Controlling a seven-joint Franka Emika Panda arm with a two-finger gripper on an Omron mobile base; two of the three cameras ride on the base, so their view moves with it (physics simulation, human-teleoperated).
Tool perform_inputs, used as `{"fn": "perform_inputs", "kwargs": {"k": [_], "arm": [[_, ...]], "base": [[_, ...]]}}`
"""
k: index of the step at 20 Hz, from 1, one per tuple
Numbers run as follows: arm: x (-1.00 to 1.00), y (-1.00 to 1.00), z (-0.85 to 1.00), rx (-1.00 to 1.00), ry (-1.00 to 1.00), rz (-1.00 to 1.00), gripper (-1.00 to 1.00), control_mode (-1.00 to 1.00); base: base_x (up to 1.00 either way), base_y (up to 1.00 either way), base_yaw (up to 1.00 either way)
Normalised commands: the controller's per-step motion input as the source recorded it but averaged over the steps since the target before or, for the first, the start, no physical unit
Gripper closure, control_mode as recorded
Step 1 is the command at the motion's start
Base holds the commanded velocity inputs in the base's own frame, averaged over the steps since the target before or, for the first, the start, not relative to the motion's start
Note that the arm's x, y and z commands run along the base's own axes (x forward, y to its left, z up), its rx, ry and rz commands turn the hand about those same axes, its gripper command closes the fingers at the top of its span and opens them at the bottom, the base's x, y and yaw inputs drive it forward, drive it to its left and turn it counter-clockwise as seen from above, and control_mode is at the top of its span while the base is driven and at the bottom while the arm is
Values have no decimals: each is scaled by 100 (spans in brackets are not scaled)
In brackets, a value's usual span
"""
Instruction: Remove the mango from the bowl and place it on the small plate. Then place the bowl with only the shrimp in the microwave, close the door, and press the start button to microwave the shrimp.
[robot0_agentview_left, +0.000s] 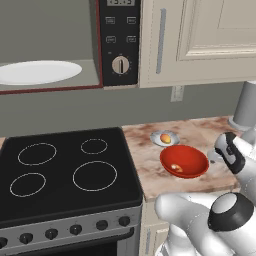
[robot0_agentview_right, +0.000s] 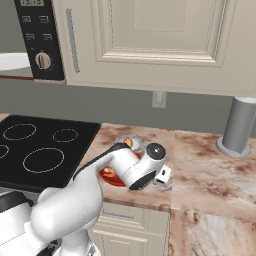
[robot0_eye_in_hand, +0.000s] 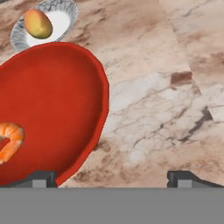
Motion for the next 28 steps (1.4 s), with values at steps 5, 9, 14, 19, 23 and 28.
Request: {"fn": "perform_inputs", "kwargs": {"k": [5, 9, 14, 19, 23, 28], "arm": [[0, 8, -9, 15, 4, 0, -100, -100], [0, 22, -4, 8, 5, 0, -100, -100], [4, 20, -15, 8, 4, 0, -100, -100], [12, 5, -23, 10, 3, 0, -100, -100], [1, 1, -17, 11, 1, 0, -100, -100], [0, 0, -13, 9, 1, 0, -100, -100]], "base": [[0, 0, 0], [0, 0, 0], [0, 0, 0], [0, 0, 0], [0, 0, 0], [0, 0, 0]]}}
